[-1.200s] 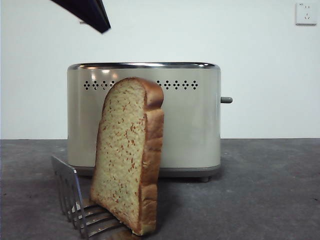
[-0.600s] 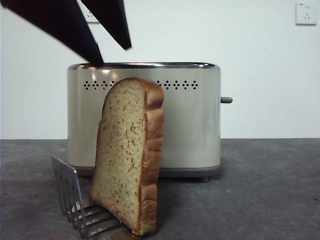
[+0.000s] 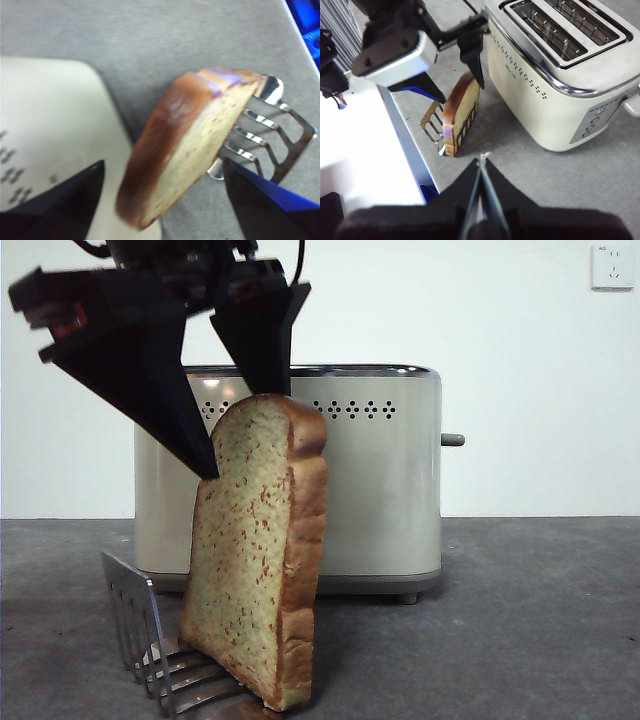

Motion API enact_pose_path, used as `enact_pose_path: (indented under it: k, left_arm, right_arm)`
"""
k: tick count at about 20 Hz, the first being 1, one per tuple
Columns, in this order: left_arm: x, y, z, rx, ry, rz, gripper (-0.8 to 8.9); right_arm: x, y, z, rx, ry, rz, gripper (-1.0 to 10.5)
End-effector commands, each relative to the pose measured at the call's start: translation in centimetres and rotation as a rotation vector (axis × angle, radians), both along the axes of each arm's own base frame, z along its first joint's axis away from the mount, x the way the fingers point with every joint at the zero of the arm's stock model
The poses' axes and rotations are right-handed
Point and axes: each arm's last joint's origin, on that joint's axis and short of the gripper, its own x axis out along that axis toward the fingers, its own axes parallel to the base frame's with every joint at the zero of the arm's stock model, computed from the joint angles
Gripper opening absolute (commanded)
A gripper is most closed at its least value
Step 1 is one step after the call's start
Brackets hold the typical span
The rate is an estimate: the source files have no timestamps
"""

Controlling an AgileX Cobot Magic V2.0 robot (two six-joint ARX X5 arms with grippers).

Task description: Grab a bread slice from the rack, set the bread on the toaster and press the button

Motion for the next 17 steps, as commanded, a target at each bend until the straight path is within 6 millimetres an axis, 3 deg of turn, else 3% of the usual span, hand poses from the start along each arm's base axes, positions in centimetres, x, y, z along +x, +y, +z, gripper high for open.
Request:
enact_pose_path:
  k: [1,3,6,9,11,17]
  left_arm:
    - [-0.2,-0.2,-0.4,0.035,0.011,-0.038,3.07]
    - [-0.3,-0.2,-0.5,0.050,0.005,-0.035,3.03]
    - [-0.3,-0.1,0.0,0.072,-0.015,-0.023,1.48]
    - [-0.1,-0.4,1.5,0.046,-0.038,-0.021,1.11]
    - [-0.1,-0.5,2.2,0.029,-0.048,-0.022,0.06]
    - [-1.0,0.1,2.5,0.065,-0.020,-0.053,-0.09]
  right_arm:
    - [0.0,0.0,0.2,0.012,-0.008,0.003,0.0]
    - [0.0,0.0,0.2,0.012,-0.008,0.003,0.0]
    - [0.0,0.0,0.2,0.012,-0.007,0.003,0.0]
    - [0.0,0.0,0.2,0.012,-0.007,0.003,0.0]
    - [0.0,0.0,0.2,0.012,-0.007,0.003,0.0]
    - [0.0,0.0,0.2,0.012,-0.007,0.003,0.0]
